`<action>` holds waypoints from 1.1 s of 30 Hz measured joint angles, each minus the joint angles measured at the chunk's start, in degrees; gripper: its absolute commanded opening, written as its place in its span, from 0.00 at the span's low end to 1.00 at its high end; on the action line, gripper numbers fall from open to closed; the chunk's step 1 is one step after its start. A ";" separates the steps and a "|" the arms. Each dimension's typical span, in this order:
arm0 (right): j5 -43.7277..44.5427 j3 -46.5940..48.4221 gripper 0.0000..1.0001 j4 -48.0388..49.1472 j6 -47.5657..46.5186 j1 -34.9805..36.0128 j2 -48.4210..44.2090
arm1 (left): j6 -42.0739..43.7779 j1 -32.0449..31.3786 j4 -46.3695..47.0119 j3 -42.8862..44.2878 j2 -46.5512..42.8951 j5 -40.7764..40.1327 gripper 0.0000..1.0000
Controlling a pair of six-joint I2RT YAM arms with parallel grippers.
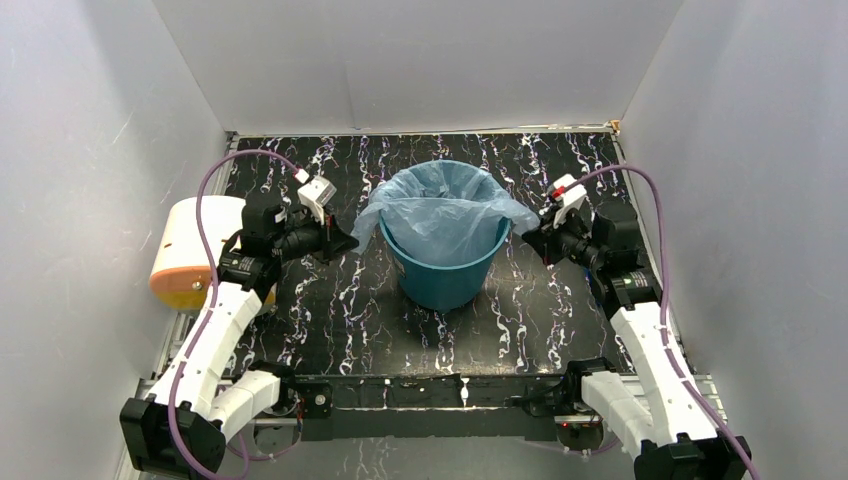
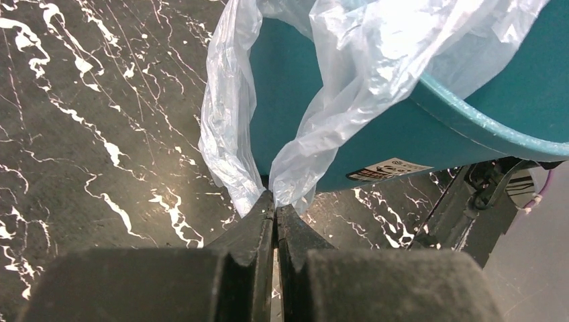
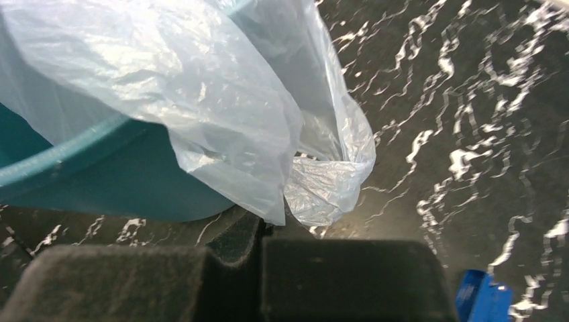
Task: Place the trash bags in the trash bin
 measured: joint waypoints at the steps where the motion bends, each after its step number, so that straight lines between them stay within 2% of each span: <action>1: -0.50 -0.76 0.00 0.02 0.74 0.02 0.09 | -0.35 0.00 0.26 -0.39 0.00 0.09 0.00; 10: -3.41 -5.53 0.00 0.94 4.63 0.02 3.34 | -3.82 0.00 4.83 -4.31 1.64 -0.11 0.00; 15: -5.35 -6.69 0.07 1.81 6.10 0.02 4.50 | -7.32 -0.02 8.83 -7.48 5.01 0.59 0.00; 17: -5.38 -6.69 0.16 2.03 6.47 0.02 4.33 | -8.37 -0.02 10.38 -8.02 5.68 1.09 0.00; 20: -4.11 -6.67 0.24 1.92 7.39 0.00 3.41 | -9.22 -0.02 11.37 -8.09 6.05 1.62 0.00; 22: -2.03 -6.51 0.35 1.68 7.74 0.00 2.25 | -9.46 0.00 11.30 -8.09 5.99 1.18 0.00; 24: 0.52 -5.70 0.47 1.11 8.15 0.00 0.74 | -9.53 0.00 10.93 -8.09 5.46 0.24 0.15; 26: 3.23 -4.35 0.52 0.76 8.44 0.00 -0.96 | -9.73 0.00 10.40 -8.09 4.20 -1.16 0.23; 29: 6.32 -1.88 0.59 0.20 8.22 0.00 -3.32 | -10.36 0.00 10.01 -8.09 2.16 -3.21 0.42; 33: 9.01 1.49 0.69 -0.63 7.78 0.02 -5.40 | -10.82 0.00 9.70 -8.07 0.59 -5.88 0.50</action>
